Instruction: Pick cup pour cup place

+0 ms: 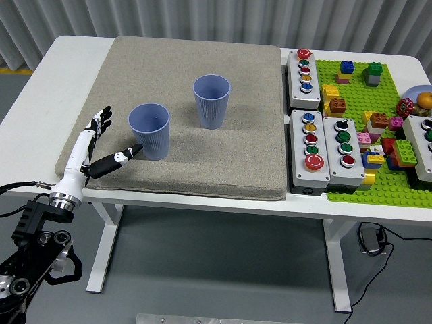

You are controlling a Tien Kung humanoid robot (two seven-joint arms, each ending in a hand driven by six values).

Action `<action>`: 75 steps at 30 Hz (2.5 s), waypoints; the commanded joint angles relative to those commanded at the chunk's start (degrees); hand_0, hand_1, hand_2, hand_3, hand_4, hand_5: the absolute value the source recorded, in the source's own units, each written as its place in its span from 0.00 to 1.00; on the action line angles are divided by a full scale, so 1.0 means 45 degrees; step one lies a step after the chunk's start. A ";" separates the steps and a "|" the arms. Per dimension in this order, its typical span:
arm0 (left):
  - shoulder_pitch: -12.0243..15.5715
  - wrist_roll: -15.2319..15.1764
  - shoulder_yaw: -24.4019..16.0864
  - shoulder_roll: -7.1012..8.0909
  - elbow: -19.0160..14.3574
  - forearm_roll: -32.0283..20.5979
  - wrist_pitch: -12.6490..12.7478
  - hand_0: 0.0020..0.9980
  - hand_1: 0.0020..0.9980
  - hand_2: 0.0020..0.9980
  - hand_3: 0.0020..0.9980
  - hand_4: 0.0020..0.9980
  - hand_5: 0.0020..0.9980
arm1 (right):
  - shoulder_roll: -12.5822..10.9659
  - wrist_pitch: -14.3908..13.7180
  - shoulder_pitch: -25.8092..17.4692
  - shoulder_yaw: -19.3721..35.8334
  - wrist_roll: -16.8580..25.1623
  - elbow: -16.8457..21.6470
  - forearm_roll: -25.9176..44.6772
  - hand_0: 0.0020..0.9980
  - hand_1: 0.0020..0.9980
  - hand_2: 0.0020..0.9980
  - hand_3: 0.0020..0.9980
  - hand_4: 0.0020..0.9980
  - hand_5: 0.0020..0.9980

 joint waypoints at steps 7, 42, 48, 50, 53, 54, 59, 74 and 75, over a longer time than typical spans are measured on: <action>-0.0539 -0.0039 0.0347 -0.0142 0.0566 -0.0143 0.0121 0.96 0.96 1.00 1.00 1.00 0.42 | 0.0006 0.0008 0.0004 0.0035 -0.0004 0.0004 0.0000 0.69 0.66 0.60 0.60 0.00 0.26; -0.1684 0.0004 0.1094 -0.0567 0.1791 -0.0372 -0.0023 0.96 0.96 1.00 1.00 1.00 0.43 | 0.0020 0.0064 -0.0022 0.0127 -0.0016 0.0025 0.0000 0.69 0.66 0.60 0.60 0.00 0.25; -0.1871 0.0021 0.1202 -0.0615 0.1943 -0.0368 -0.0035 0.96 0.95 1.00 1.00 1.00 0.43 | 0.0022 0.0063 -0.0024 0.0138 -0.0013 0.0027 0.0000 0.69 0.66 0.60 0.60 0.00 0.25; -0.1946 0.0014 0.1250 -0.0626 0.2009 -0.0389 -0.0030 0.95 0.94 1.00 1.00 1.00 0.43 | 0.0022 0.0064 -0.0012 0.0142 -0.0011 0.0026 0.0000 0.69 0.66 0.60 0.60 0.00 0.25; -0.2106 0.0009 0.1311 -0.0651 0.2175 -0.0473 -0.0022 0.95 0.94 1.00 1.00 1.00 0.43 | 0.0022 0.0056 0.0008 0.0129 -0.0014 0.0024 0.0000 0.69 0.66 0.60 0.60 0.00 0.25; -0.2126 0.0009 0.1316 -0.0655 0.2196 -0.0483 -0.0022 0.95 0.94 1.00 1.00 1.00 0.43 | 0.0022 0.0056 0.0011 0.0127 -0.0014 0.0023 0.0000 0.69 0.66 0.60 0.60 0.00 0.25; -0.2313 0.0029 0.1371 -0.0689 0.2340 -0.0477 -0.0042 0.94 0.93 1.00 1.00 1.00 0.44 | 0.0019 0.0049 0.0041 0.0118 -0.0011 0.0019 0.0000 0.69 0.66 0.60 0.60 0.00 0.25; -0.2577 0.0023 0.1532 -0.0764 0.2534 -0.0505 -0.0009 0.86 0.87 1.00 1.00 1.00 0.44 | 0.0015 0.0045 0.0076 0.0143 -0.0003 0.0016 0.0000 0.69 0.66 0.60 0.60 0.00 0.25; -0.2577 0.0023 0.1532 -0.0764 0.2534 -0.0505 -0.0009 0.86 0.87 1.00 1.00 1.00 0.44 | 0.0015 0.0045 0.0076 0.0143 -0.0003 0.0016 0.0000 0.69 0.66 0.60 0.60 0.00 0.25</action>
